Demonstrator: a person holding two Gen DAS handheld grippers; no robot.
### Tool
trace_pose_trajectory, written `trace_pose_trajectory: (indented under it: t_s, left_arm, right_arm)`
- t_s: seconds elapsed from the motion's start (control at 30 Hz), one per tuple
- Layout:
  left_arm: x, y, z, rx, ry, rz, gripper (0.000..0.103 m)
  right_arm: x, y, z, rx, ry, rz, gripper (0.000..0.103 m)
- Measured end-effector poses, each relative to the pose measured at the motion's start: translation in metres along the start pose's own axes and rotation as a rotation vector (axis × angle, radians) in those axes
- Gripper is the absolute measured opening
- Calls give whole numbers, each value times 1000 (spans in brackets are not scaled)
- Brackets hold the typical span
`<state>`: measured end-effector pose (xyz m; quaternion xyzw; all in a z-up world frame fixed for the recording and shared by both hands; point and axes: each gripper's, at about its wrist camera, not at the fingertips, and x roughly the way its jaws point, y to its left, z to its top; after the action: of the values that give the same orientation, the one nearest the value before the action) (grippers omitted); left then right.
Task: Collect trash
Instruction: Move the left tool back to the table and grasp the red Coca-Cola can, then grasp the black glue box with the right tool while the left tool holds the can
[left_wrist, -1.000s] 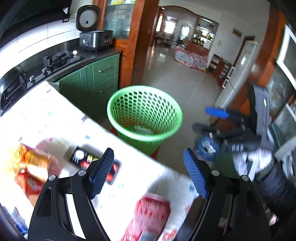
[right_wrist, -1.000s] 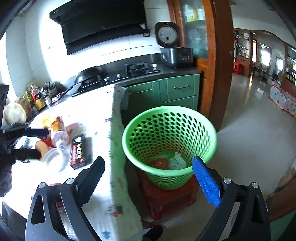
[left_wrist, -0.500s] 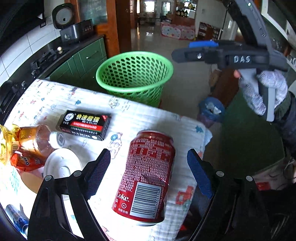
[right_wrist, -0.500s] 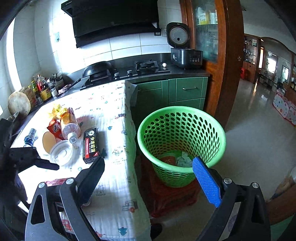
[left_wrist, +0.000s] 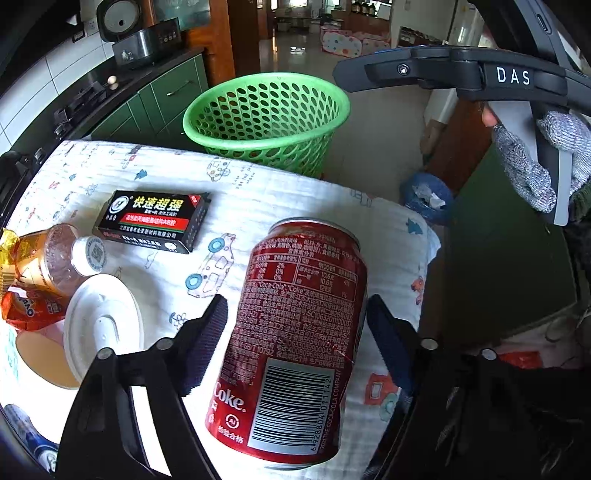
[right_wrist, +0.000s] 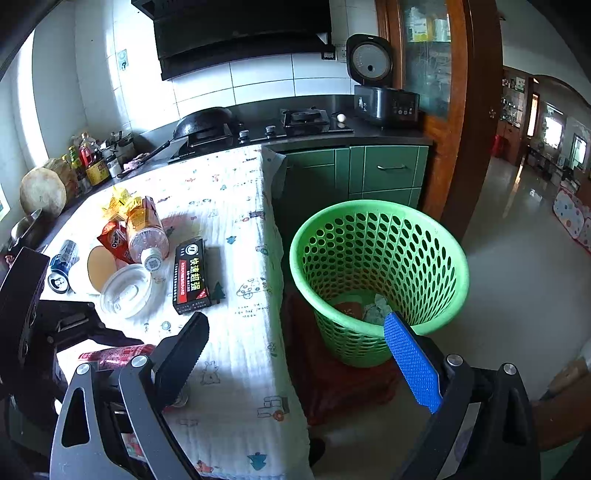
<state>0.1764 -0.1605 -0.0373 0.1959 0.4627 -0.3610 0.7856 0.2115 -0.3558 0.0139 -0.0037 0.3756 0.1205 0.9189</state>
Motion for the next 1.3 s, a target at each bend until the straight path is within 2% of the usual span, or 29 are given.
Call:
trace_pose_trajectory:
  t_s: [0.3,0.53,0.9,1.3]
  left_arm:
    - [-13,-2,-16,-52,-53,7,65]
    - [-40,9,-40,-153,-122,28,64]
    - [-84,32,-77,-294,-210,105,64]
    - [-103,53,-96,-386,-255,140,63]
  right_arm:
    - [12,11,-1,-23,25,27,92]
    - [35,32,4,-53,58,79,92]
    - [88,90,20,-158,125,160,70]
    - [146,129,32,-220,179,162,61]
